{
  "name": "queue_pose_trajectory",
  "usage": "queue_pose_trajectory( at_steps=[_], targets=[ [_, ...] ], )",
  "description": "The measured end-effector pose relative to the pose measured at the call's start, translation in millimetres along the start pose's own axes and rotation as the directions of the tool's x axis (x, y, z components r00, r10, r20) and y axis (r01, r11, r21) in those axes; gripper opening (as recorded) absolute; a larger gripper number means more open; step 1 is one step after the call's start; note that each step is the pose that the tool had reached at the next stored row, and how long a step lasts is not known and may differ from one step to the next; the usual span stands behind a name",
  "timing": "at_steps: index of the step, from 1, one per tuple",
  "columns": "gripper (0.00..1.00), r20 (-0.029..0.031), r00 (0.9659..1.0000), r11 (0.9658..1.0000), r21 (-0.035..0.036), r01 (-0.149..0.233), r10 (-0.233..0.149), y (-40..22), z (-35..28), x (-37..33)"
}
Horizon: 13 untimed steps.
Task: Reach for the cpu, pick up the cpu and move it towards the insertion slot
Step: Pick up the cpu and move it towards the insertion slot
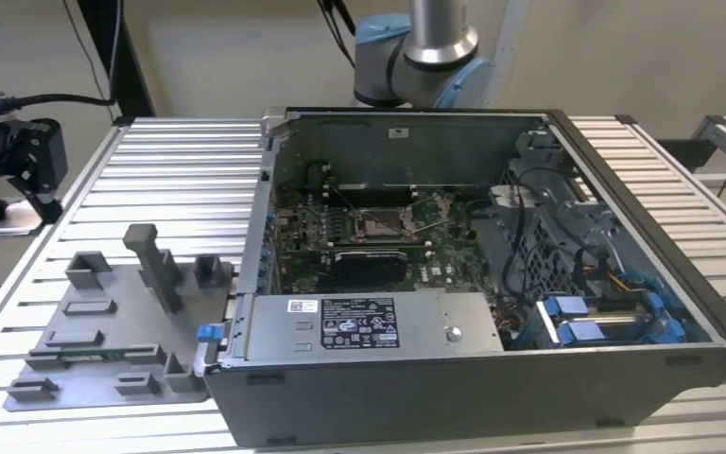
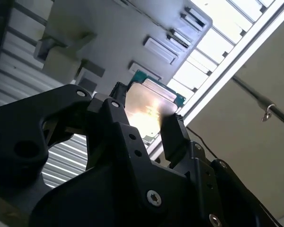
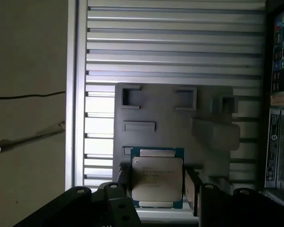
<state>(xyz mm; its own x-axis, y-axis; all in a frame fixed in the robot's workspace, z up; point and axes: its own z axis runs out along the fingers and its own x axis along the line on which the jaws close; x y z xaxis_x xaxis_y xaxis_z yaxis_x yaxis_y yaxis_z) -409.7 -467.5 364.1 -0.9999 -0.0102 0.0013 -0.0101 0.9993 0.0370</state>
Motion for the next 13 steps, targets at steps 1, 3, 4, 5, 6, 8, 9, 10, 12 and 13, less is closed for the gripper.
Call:
queue_pose_trajectory(
  at_steps=[1,3,4,5,6,8,9,10,12,13],
  targets=[
    [0.0,-0.0005,1.0,1.0,0.0001,0.0,0.0,-0.1,-0.1,-2.2],
    [0.0,-0.0011,1.0,1.0,0.0,0.0,0.0,-0.1,0.0,-6.1],
    [0.0,-0.0016,1.0,1.0,0.0001,0.0,0.0,-0.1,0.0,-8.3],
    [0.0,-0.002,1.0,1.0,0.0001,0.0,0.0,-0.1,-0.1,-10.5],
    [0.0,-0.0025,1.0,1.0,0.0001,0.0,0.0,-0.1,-0.1,-12.7],
    [0.0,-0.0033,1.0,1.0,0.0,0.0,0.0,-0.2,-0.1,-17.2],
    [0.0,-0.0036,1.0,1.0,0.0001,0.0,0.0,-0.2,-0.1,-19.1],
    [0.0,-0.0036,1.0,1.0,0.0,0.0,0.0,-0.2,0.0,-20.9],
    [0.0,-0.0041,1.0,1.0,0.0,0.0,0.0,-0.3,-0.1,-24.9],
    [0.0,-0.0044,1.0,1.0,0.0,0.0,0.0,-0.3,-0.1,-26.9]
  ],
)
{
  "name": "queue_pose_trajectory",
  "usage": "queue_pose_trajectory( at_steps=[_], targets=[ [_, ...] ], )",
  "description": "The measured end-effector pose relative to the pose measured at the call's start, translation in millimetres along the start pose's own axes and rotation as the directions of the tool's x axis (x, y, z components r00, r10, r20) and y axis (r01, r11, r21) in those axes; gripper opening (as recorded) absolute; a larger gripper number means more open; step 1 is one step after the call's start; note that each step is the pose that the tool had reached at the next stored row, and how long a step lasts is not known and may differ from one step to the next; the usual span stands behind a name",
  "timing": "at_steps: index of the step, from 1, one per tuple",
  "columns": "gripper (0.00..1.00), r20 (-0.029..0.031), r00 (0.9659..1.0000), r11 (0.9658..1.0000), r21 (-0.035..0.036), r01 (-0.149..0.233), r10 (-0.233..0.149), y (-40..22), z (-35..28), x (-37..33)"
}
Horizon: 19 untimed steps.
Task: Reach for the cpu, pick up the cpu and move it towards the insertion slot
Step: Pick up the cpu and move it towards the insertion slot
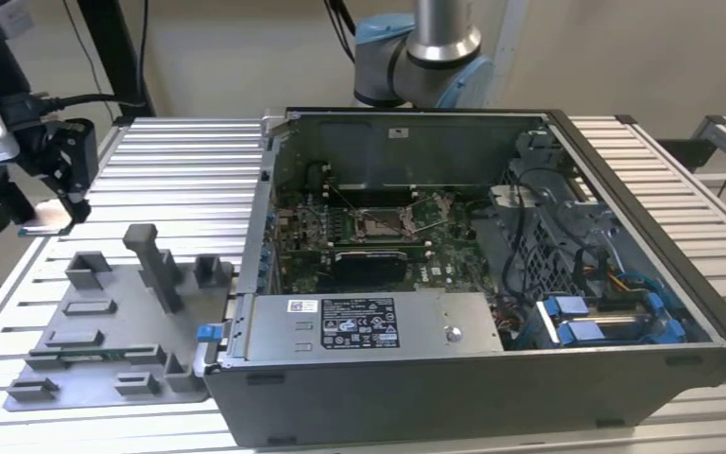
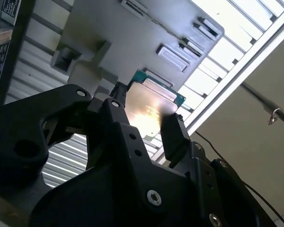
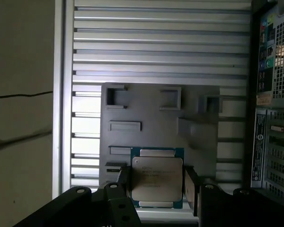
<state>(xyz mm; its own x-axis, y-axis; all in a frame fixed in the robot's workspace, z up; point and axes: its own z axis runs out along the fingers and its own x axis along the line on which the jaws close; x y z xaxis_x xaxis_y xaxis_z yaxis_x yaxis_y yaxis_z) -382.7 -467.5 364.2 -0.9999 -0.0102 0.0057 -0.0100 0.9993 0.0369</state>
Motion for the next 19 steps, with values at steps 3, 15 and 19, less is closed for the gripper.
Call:
queue_pose_trajectory(
  at_steps=[3,15,19],
  targets=[
    [0.0,-0.0009,1.0,1.0,0.0,0.0,0.0,-0.1,0.0,-6.6],
    [0.0,-0.007,1.0,1.0,0.0,0.0,0.0,-0.4,-0.2,-35.4],
    [0.0,-0.0093,1.0,1.0,-0.0001,0.0,0.0,-0.5,-0.3,-45.4]
  ],
)
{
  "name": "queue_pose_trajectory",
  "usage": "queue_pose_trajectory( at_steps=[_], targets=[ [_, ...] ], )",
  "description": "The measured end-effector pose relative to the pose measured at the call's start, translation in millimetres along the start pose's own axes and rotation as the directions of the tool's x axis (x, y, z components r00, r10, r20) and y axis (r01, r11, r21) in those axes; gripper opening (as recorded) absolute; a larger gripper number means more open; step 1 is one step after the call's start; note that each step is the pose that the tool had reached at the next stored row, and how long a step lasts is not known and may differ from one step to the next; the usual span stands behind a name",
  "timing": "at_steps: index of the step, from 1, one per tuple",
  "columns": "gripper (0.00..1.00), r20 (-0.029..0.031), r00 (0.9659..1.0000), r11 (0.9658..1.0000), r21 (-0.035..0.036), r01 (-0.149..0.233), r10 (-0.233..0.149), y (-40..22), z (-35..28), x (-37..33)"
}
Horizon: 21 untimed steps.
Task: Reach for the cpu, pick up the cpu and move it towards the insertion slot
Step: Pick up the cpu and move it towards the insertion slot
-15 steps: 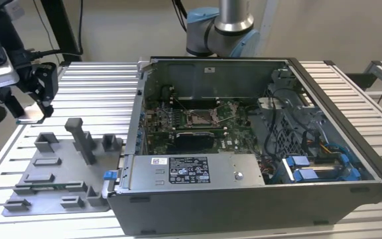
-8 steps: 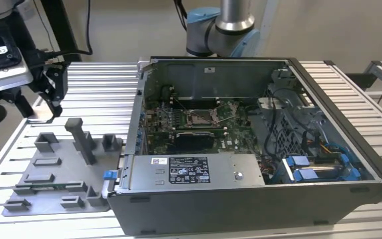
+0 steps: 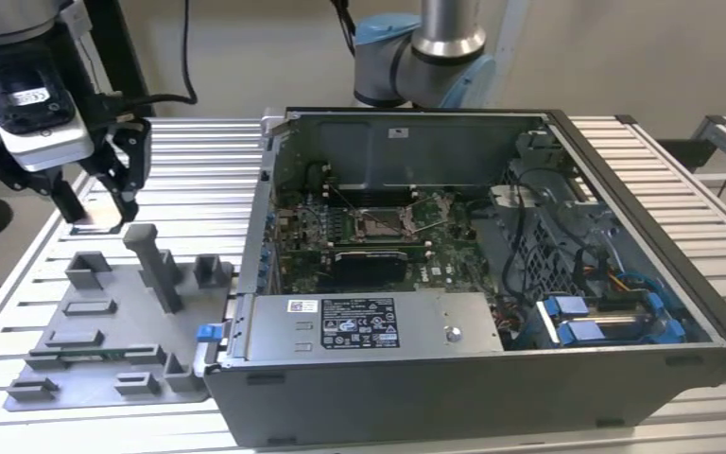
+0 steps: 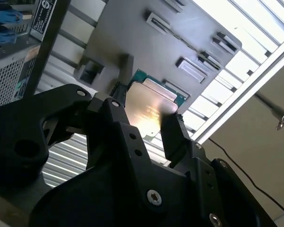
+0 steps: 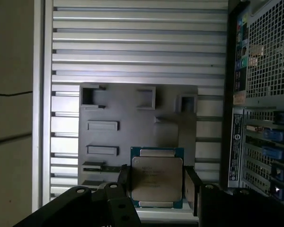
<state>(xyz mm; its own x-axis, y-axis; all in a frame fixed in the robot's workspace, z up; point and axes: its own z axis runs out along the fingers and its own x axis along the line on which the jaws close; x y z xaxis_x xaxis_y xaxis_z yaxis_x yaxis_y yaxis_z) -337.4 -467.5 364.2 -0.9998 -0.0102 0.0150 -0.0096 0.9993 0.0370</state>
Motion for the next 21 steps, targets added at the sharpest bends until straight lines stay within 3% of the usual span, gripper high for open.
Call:
queue_pose_trajectory(
  at_steps=[21],
  targets=[
    [0.0,-0.0113,0.9999,1.0,-0.0002,0.0,0.0,-0.5,-0.7,-49.6]
  ],
)
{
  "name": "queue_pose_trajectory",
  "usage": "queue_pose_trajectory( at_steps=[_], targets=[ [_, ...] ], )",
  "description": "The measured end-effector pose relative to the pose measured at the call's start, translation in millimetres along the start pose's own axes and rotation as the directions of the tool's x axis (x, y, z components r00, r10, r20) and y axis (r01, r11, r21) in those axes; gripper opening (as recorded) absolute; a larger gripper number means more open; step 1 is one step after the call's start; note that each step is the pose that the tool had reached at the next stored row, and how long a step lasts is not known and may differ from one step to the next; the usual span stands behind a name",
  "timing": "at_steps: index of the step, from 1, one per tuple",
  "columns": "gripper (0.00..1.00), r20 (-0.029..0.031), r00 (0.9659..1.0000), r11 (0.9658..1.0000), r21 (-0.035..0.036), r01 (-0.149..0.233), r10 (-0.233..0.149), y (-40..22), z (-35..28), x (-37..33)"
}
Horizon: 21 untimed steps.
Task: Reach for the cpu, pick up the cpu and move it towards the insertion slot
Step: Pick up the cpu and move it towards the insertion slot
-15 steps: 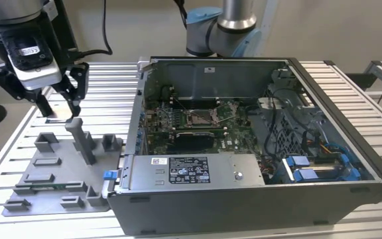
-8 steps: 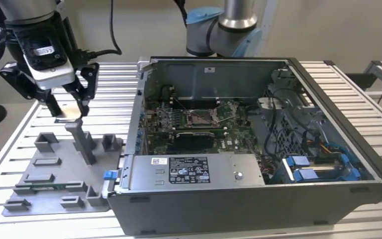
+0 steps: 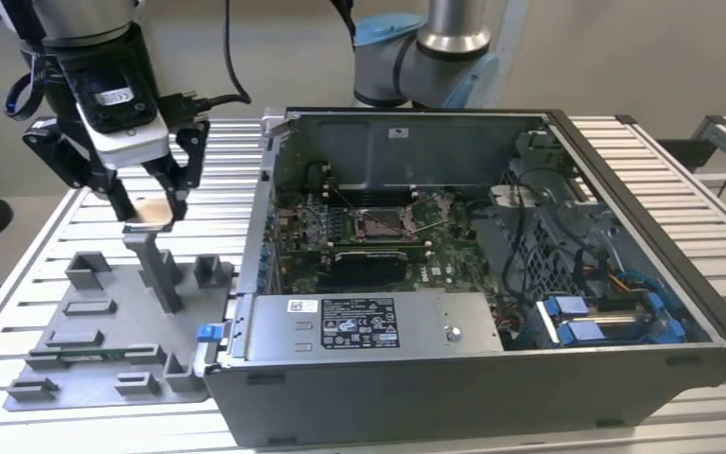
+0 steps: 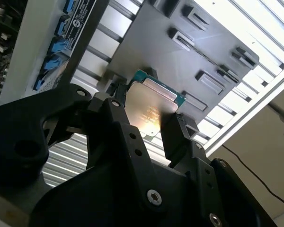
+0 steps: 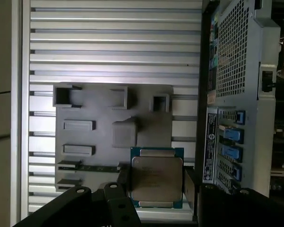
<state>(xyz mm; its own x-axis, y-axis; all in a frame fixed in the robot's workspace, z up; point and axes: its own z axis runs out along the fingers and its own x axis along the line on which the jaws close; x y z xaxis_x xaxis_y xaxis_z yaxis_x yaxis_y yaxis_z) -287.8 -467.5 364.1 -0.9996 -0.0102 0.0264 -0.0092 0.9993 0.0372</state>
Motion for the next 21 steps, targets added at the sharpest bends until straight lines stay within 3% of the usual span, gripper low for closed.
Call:
queue_pose_trajectory(
  at_steps=[12,21],
  targets=[
    [0.0,-0.0048,1.0,1.0,0.0,0.0,0.0,-0.2,-0.7,-24.7],
    [0.0,-0.0052,1.0,1.0,0.0,0.0,0.0,-0.3,-0.8,-30.7]
  ],
)
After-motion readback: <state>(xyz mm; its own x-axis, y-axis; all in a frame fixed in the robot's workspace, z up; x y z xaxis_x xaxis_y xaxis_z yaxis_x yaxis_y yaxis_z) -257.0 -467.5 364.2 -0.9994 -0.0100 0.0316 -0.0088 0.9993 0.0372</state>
